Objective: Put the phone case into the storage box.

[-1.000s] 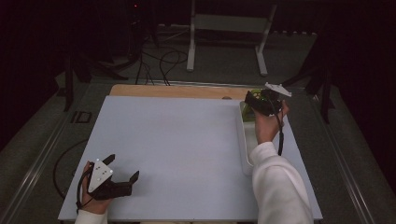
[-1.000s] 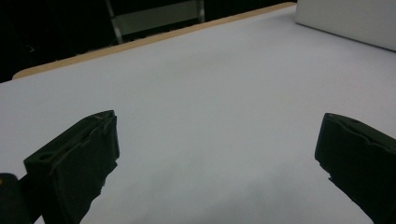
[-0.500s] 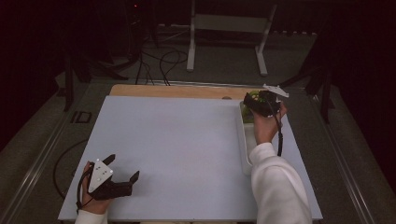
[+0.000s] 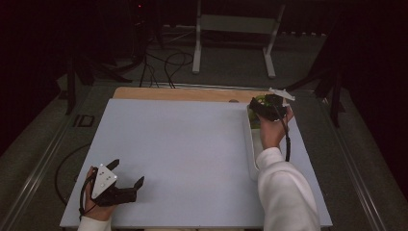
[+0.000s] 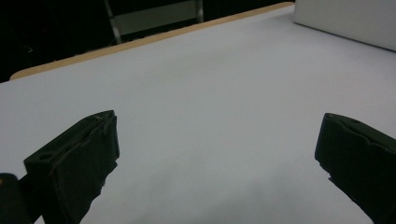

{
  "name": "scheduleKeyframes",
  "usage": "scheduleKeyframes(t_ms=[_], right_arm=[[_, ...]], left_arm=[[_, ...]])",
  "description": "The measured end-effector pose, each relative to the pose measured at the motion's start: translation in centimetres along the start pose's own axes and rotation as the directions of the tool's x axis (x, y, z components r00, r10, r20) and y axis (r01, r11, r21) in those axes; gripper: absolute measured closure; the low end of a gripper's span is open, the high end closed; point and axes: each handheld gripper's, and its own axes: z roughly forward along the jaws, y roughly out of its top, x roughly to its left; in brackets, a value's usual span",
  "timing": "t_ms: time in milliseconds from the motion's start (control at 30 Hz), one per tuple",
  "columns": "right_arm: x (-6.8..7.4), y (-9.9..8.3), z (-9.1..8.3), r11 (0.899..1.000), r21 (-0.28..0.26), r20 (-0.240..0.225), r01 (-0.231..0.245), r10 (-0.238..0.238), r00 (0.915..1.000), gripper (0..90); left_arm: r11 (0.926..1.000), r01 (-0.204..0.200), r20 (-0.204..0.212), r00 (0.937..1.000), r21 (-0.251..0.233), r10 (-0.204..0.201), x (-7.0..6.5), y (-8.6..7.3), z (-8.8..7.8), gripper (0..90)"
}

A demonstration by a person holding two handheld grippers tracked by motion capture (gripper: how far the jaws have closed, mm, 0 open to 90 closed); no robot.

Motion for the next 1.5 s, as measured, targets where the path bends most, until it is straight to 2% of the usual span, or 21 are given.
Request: scheduleKeyframes(t_ms=[400,600,733,900,933,1333,1500], right_arm=[[0.0,-0.4,0.9,0.999,0.045,0.009,0.018,-0.019,0.9998,15.5],[0.1,-0.5,1.1,0.998,0.055,-0.004,0.027,-0.026,0.9996,14.8],[0.1,-0.6,1.3,0.997,0.07,-0.016,0.043,-0.042,0.999,8.5],[0.1,-0.5,1.3,0.997,0.069,-0.01,0.042,-0.041,0.9991,7.2],[0.1,-0.4,1.1,0.998,0.052,-0.019,0.038,-0.037,0.9991,7.1],[0.4,0.9,0.4,0.999,0.006,-0.038,0.047,-0.047,0.9982,7.1],[0.4,0.8,0.2,0.999,0.017,-0.051,0.048,-0.047,0.9976,7.2]], left_arm=[[1.0,0.0,0.002,1.0,0.001,0.0,0.0,0.0,0.0,0.4],[1.0,0.0,0.0,1.0,0.001,0.0,0.0,0.0,0.0,0.4],[1.0,0.001,0.001,1.0,0.0,-0.001,0.0,0.0,0.0,0.4],[1.0,0.0,0.003,1.0,-0.001,0.0,-0.1,0.0,0.0,0.4],[1.0,0.0,0.003,1.0,0.0,0.0,0.0,0.0,0.0,0.4],[1.0,0.001,0.002,1.0,-0.001,-0.001,0.0,0.0,-0.1,0.5],[1.0,-0.001,0.001,1.0,-0.001,0.001,0.0,0.0,0.0,0.5]])
